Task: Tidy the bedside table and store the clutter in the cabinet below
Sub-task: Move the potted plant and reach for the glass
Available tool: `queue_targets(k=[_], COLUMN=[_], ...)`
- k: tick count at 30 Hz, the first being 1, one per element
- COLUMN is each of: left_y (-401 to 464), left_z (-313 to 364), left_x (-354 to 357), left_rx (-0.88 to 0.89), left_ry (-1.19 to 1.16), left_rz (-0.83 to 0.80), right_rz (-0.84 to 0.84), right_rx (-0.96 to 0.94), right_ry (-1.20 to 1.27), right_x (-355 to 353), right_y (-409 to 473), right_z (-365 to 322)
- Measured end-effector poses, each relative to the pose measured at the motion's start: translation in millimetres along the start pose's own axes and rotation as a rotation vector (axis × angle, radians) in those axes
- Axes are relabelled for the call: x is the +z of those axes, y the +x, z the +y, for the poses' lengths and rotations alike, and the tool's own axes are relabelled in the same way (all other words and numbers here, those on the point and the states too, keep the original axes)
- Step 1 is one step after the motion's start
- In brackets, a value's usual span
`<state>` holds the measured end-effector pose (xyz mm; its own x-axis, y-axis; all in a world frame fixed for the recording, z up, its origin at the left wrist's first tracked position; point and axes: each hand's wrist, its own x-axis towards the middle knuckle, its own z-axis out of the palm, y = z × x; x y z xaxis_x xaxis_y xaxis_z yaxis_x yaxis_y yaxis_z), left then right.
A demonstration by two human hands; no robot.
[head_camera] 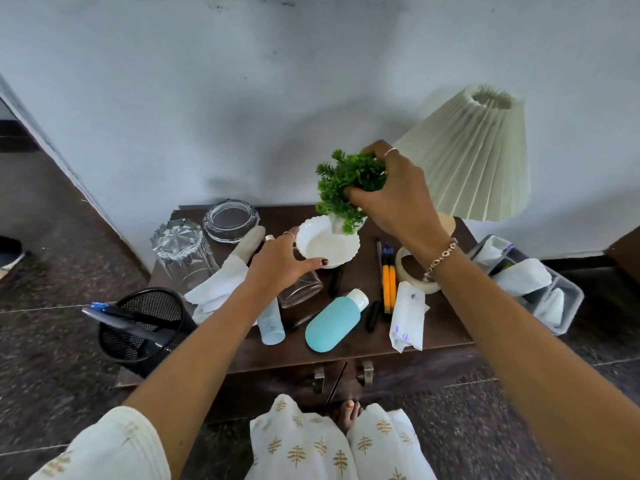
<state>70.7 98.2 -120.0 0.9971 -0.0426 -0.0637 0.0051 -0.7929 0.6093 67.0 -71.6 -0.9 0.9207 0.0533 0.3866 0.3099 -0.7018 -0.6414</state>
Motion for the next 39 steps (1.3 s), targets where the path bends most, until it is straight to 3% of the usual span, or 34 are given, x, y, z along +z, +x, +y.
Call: queue_targets(k=[7,14,25,29,34,39], left_y=[6,11,8,5,4,6], left_z=[1,-3,-1,2,3,3], left_x=[0,2,2,0,-2,-3], left_rx=[-0.003,0.02,0.005,0.006,0.003,-0.032], left_ry=[0.0,-0.042,-0.014,0.021,0.067,0.087], left_rz=[0.005,-0.011,-0.002,-0.001,-0.01,-0.049], right_rz=[-0.203,-0.171,-0.26,-0.33,-0.068,-0.218], right_rx=[0.022,0.135,0.123,0.135,0.363,0.565], right_ry=[-0.059,-0.034,-0.084,0.009,0.07,0.229], right_x=[59,79,77,67,58,64], right_y=[12,8,6,-11,-43,-58], right_z=[19,38,40,39,59,66])
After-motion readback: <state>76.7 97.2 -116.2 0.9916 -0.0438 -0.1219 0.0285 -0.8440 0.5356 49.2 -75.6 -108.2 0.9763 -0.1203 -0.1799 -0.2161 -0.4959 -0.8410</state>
